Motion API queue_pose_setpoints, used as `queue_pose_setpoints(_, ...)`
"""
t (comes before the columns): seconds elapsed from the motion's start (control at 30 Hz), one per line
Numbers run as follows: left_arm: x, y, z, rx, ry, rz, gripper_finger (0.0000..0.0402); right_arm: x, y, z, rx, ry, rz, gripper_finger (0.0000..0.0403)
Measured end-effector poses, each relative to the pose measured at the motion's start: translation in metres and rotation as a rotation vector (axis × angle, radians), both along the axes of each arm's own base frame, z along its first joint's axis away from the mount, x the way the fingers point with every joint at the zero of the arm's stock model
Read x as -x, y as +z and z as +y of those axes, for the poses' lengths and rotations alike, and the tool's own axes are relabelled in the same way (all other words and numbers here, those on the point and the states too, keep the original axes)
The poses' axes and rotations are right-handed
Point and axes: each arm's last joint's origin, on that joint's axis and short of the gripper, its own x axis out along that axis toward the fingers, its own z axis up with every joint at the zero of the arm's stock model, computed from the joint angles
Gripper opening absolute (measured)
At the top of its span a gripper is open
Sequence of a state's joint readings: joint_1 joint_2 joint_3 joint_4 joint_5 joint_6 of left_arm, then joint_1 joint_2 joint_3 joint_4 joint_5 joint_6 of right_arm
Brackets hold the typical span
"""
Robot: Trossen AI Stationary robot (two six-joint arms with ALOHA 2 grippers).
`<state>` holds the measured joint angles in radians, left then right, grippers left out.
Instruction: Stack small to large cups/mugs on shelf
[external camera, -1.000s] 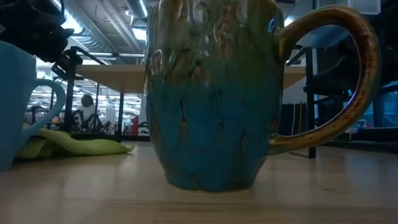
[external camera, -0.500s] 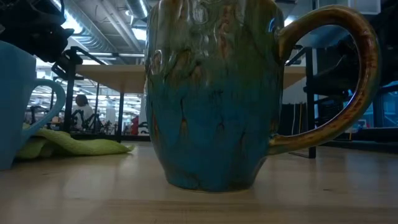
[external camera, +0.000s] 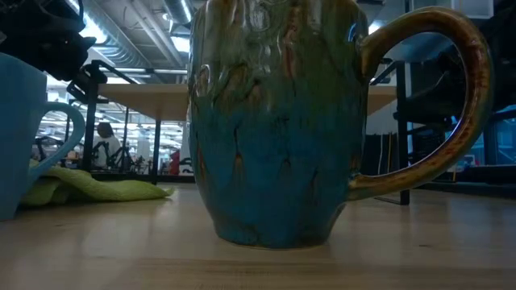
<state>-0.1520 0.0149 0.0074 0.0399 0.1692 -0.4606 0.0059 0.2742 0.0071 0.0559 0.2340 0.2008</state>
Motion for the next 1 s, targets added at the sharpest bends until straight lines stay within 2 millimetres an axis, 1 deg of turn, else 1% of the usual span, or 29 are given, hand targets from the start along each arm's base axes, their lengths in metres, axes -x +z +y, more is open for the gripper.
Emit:
queue_pose_setpoints(0.57, 0.0000, 0.0000, 0.0000, 0.000, 0.000, 0.000, 0.0069, 0.0000, 0.0000, 0.0000, -0.007, -0.001, -0.002, 0.0138)
queue_pose_setpoints(0.83, 0.0000, 0.0000, 0.0000, 0.000, 0.000, 0.000, 0.0069, -0.0001, 0.0006, 0.0001, -0.185, -0.036, -0.050, 0.0138)
queue_pose_setpoints(1.0, 0.0000, 0.0000, 0.0000, 0.000, 0.000, 0.000, 0.0069, -0.0004, 0.0006, 0.0013, -0.293, -0.016, -0.067, 0.0138)
